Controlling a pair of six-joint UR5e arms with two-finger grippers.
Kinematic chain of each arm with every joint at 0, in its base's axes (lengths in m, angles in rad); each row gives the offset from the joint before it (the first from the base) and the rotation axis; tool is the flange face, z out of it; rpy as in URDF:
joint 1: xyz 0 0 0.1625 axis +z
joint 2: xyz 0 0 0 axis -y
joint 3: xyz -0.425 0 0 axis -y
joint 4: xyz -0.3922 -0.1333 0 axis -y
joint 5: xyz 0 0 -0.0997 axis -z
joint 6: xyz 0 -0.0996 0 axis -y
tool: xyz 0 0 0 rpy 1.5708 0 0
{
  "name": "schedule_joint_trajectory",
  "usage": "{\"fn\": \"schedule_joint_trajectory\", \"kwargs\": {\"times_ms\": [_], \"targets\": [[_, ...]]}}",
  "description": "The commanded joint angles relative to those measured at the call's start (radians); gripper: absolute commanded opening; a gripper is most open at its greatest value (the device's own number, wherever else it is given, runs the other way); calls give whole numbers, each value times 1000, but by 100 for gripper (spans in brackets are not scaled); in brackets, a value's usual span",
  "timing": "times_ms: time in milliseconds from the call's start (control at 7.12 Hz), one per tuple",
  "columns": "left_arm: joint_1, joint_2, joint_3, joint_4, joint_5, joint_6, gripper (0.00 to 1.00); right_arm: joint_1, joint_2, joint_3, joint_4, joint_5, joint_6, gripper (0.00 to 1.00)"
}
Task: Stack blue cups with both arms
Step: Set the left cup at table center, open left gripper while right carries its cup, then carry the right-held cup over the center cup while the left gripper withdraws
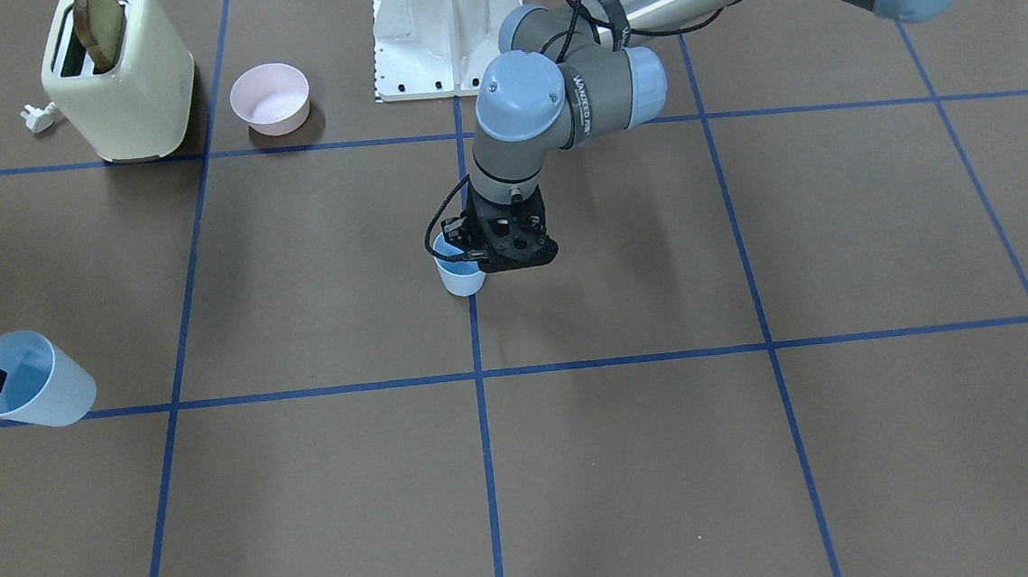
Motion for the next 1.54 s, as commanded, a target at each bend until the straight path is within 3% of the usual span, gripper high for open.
{"fn": "schedule_joint_trajectory", "kwargs": {"times_ms": [0, 140, 421, 561, 702, 842, 982, 1404], "targets": [[1, -1, -8, -5, 0, 6, 66, 0, 3, 1, 0, 1, 0, 0], [-1, 1, -13, -20, -2, 6, 97, 0, 11, 1, -1, 1, 9, 0], [-36, 2, -51, -16, -16, 16, 98, -7, 26, 1, -1, 2, 26, 0], [-106, 27, -103, -7, -95, 56, 98, -22, 52, 5, -1, 1, 88, 0], [-227, 101, -174, 7, -250, 137, 98, -71, 83, 20, 0, -9, 206, 0], [-369, 196, -247, 22, -381, 253, 98, -143, 118, 49, 2, -44, 336, 0], [-483, 284, -299, 35, -449, 391, 98, -238, 136, 92, 2, -117, 450, 0], [-663, 444, -361, 67, -488, 688, 98, -456, 176, 162, 2, -272, 693, 0]]}}
